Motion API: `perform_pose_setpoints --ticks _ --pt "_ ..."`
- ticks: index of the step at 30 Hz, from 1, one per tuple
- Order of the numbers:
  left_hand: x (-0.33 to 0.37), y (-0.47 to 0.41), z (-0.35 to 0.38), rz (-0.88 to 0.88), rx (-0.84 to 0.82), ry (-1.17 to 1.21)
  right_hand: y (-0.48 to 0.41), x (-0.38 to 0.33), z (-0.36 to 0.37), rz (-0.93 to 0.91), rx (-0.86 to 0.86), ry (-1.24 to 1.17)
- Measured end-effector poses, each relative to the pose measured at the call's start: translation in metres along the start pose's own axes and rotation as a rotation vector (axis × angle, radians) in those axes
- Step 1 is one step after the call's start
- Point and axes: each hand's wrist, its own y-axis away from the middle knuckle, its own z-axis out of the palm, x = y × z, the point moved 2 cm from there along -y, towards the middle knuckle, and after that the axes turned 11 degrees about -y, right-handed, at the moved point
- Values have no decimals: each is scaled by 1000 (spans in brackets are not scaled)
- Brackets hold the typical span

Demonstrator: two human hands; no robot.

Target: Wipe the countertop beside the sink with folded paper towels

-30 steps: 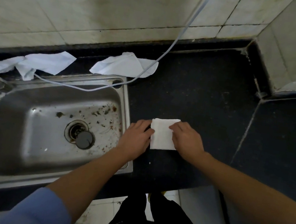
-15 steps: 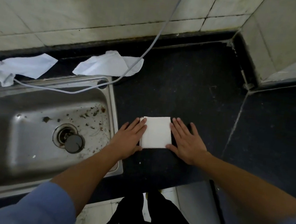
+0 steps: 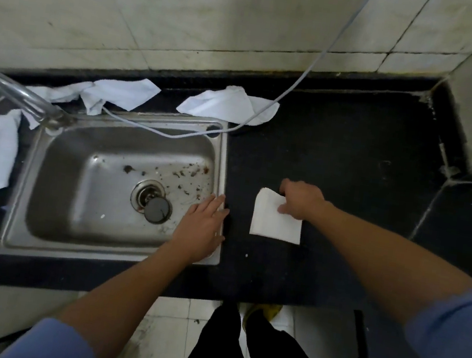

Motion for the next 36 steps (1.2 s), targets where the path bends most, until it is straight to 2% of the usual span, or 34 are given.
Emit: perform_pose_setpoints --ticks 7,11,14,20,26,30,36 --pt "-8 30 -5 -134 26 2 11 -2 7 43 -64 -282" --pt "-8 21 -23 -90 45 -4 38 1 -3 3 10 -425" --pt "-6 5 -45 -18 74 -22 69 6 -15 -12 141 -469" --pt "11 -24 -98 210 157 -121 147 15 -39 35 506 -423" --pt "53 -21 -126 483 227 -269 240 23 -16 235 680 -244" --pt "115 -1 -133 692 226 -316 318 32 23 352 757 -201" --pt "246 67 -133 1018 281 -417 460 50 112 649 869 -261"
